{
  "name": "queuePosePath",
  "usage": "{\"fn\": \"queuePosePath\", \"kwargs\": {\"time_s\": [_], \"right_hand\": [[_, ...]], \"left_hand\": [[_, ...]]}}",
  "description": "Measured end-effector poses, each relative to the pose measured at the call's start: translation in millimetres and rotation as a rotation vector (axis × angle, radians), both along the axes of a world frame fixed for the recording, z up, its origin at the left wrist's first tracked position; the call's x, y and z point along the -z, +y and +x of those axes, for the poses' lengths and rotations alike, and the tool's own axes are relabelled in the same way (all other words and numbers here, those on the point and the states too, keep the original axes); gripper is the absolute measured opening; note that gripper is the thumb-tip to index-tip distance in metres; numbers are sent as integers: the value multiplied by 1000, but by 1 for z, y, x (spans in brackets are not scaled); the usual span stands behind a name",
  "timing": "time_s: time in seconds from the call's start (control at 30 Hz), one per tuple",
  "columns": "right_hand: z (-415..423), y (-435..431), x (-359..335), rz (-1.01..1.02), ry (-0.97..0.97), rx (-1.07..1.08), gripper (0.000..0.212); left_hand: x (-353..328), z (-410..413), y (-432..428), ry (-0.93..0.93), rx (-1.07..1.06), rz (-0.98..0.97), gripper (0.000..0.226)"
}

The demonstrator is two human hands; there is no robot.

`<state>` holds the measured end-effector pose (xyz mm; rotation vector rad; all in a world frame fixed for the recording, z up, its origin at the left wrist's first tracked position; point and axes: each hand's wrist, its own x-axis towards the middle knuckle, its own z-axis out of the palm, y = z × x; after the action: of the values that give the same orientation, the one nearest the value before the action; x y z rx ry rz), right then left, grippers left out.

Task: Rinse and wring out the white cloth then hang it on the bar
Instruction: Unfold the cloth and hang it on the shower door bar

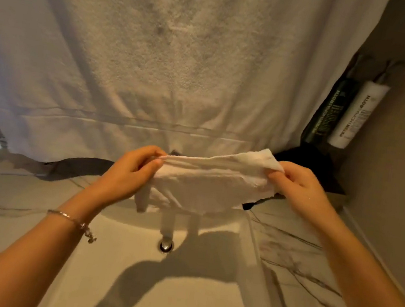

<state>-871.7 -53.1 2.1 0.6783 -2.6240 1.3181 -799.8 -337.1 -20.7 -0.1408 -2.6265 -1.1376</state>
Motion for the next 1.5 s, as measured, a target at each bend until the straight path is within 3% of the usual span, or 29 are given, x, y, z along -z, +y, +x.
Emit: {"fn": "queuePosePath", "kwargs": {"time_s": [0.1, 0.17, 0.23, 0.3, 0.37, 0.4, 0.43, 0.47, 0.53, 0.57, 0.67, 0.7, 0.9, 1.03, 1.07, 1.1, 1.17, 1.2, 1.23, 1.37, 1.43, 1.5], "right_hand": [[-2, 3, 2, -207, -135, 58, 22], [-2, 2, 8, -157, -337, 54, 22], [0, 1, 7, -60, -487, 33, 22], [0, 2, 3, -171, -324, 35, 23], [13, -1, -8, -489, 132, 18, 28], [21, -2, -8, -528, 363, 18, 29], [26, -5, -3, -433, 500, 17, 27], [30, -9, 5, -197, 518, -3, 21], [33, -11, 33, 508, 163, -147, 18], [27, -4, 41, 601, -4, -162, 20], [17, 25, 21, 62, -141, 47, 21], [18, 33, 13, -45, -124, 101, 21], [39, 35, -34, -299, -69, 57, 18], [71, 55, -56, -802, 143, 78, 17], [74, 63, -56, -775, 221, 108, 22], [78, 67, -52, -600, 300, 122, 24], [88, 72, -23, -101, 234, 112, 21], [95, 78, -8, 102, 201, 135, 23], [102, 84, -2, 107, 167, 173, 23], [149, 123, -2, -411, 3, 448, 18], [174, 140, -4, -575, -67, 540, 15], [206, 146, -2, -664, -132, 601, 16]], "left_hand": [[-8, -9, 0, 52, 16, 180, 23], [-4, -8, 1, -139, -1, 278, 18], [-6, -1, 3, -341, -18, 232, 20], [-20, 0, 7, -190, -38, 195, 19], [-47, 1, 17, 311, -64, 239, 13], [-56, 2, 23, 517, -37, 191, 13], [-58, 1, 30, 562, 29, 86, 15], [-51, 2, 39, 433, 130, -102, 18], [-16, 9, 53, -80, 338, -485, 24], [-3, 7, 50, -197, 333, -524, 26], [-10, 0, 29, -16, 139, -7, 24], [-21, -1, 27, 60, 104, 67, 23], [-90, -6, 64, 244, 185, -17, 17], [-132, 22, 78, 658, 300, 119, 2], [-133, 23, 82, 677, 323, 79, 2], [-127, 22, 89, 575, 389, -47, 6], [-89, 24, 108, 105, 556, -459, 12], [-71, 22, 115, -25, 569, -508, 15], [-62, 18, 119, -37, 592, -456, 19], [-74, 21, 130, 41, 616, 196, 26], [-78, 20, 148, 32, 715, 298, 24], [-66, 26, 173, -18, 810, 250, 19]]}}
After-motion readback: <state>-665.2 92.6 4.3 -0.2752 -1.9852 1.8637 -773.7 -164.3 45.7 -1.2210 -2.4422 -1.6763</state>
